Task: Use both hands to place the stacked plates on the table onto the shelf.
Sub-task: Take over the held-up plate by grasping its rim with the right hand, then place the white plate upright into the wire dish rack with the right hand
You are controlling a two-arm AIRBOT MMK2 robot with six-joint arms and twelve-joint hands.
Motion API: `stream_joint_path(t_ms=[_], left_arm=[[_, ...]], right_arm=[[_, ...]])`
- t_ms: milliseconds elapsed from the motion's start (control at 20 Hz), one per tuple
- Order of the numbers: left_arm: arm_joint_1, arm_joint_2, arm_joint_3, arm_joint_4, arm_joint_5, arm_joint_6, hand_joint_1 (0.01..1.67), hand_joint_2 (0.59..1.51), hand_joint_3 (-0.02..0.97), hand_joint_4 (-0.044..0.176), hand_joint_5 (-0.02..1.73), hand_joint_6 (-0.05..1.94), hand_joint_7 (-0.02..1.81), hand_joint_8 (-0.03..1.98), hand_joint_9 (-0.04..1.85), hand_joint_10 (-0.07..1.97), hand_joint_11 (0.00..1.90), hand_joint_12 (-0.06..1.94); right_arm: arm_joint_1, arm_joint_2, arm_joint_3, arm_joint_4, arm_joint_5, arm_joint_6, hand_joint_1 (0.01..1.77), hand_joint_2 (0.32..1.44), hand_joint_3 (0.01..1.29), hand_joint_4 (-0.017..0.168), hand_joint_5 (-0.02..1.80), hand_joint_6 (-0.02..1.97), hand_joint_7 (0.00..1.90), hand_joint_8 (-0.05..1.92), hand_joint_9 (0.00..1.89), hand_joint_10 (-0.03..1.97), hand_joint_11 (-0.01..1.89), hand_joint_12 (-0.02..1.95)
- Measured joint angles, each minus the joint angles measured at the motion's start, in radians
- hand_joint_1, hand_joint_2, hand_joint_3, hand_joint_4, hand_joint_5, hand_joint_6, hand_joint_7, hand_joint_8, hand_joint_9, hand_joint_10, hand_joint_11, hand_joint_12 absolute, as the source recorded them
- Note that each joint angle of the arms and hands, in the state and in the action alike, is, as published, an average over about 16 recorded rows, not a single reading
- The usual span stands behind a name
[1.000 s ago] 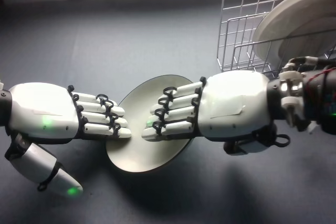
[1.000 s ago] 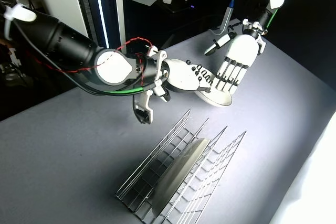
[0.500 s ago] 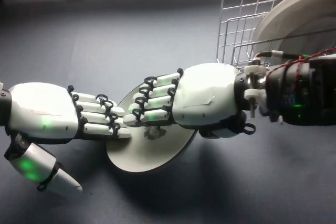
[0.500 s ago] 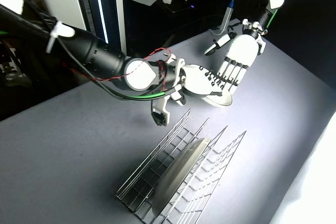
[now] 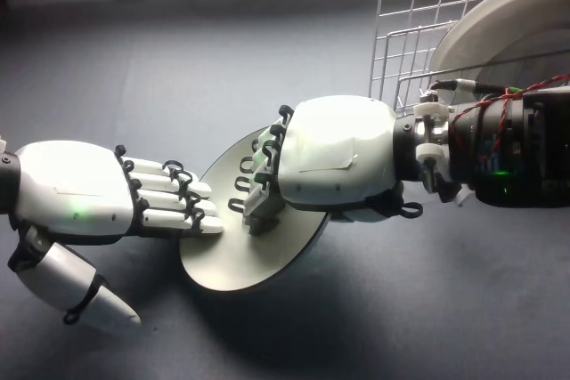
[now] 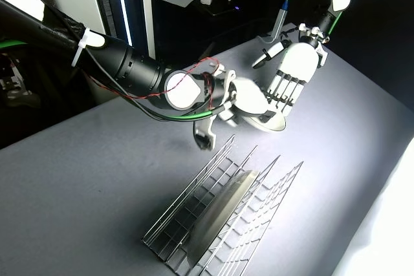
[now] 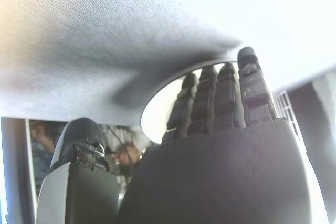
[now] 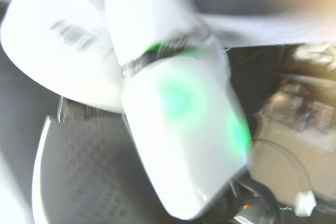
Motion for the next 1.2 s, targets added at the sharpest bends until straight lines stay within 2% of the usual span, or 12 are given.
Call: stream_joint_path(t_ms=[200, 450, 750, 950, 1200], left_arm=[[-0.042, 0.016, -0.001, 0.016, -0.003, -0.002, 0.01, 1.135, -0.005, -0.002, 0.06, -0.03, 0.04, -0.01, -0.01, -0.03, 0.03, 0.02], [-0.131, 0.055, -0.005, 0.033, -0.013, -0.008, 0.01, 1.138, -0.005, -0.002, 0.08, -0.02, 0.05, 0.0, 0.01, -0.01, 0.02, 0.02], [-0.246, 0.127, -0.019, 0.051, -0.036, -0.023, 0.01, 1.139, -0.005, 0.001, 0.11, 0.0, 0.07, 0.01, 0.02, 0.0, 0.01, 0.02], [-0.295, 0.176, -0.034, 0.056, -0.052, -0.038, 0.01, 1.14, -0.005, 0.002, 0.12, 0.0, 0.07, 0.02, 0.02, 0.01, 0.01, 0.02], [-0.313, 0.221, -0.054, 0.074, -0.07, -0.059, 0.01, 1.139, -0.005, 0.005, 0.13, 0.0, 0.08, 0.02, 0.03, 0.01, 0.02, 0.01]], right_arm=[[0.005, 0.02, -0.012, 0.004, 0.023, -0.002, 1.52, 0.97, 0.01, 0.001, 0.75, 0.41, 0.8, 0.3, 0.78, 0.54, 0.69, 1.18], [0.017, 0.061, -0.043, 0.012, 0.046, -0.003, 1.47, 0.92, 0.01, 0.001, 0.86, 0.62, 0.96, 0.42, 0.94, 0.76, 0.95, 1.04], [0.043, 0.131, -0.106, 0.058, 0.054, -0.002, 1.42, 0.9, 0.01, -0.001, 0.93, 0.68, 1.06, 0.46, 1.07, 0.75, 1.07, 0.82], [0.067, 0.175, -0.15, 0.119, 0.053, -0.002, 1.41, 0.91, 0.01, 0.0, 0.96, 0.72, 1.08, 0.53, 1.1, 0.8, 1.07, 0.85], [0.105, 0.218, -0.191, 0.232, 0.049, -0.002, 1.41, 0.92, 0.01, -0.002, 0.98, 0.77, 1.1, 0.63, 1.12, 0.84, 1.07, 0.9]])
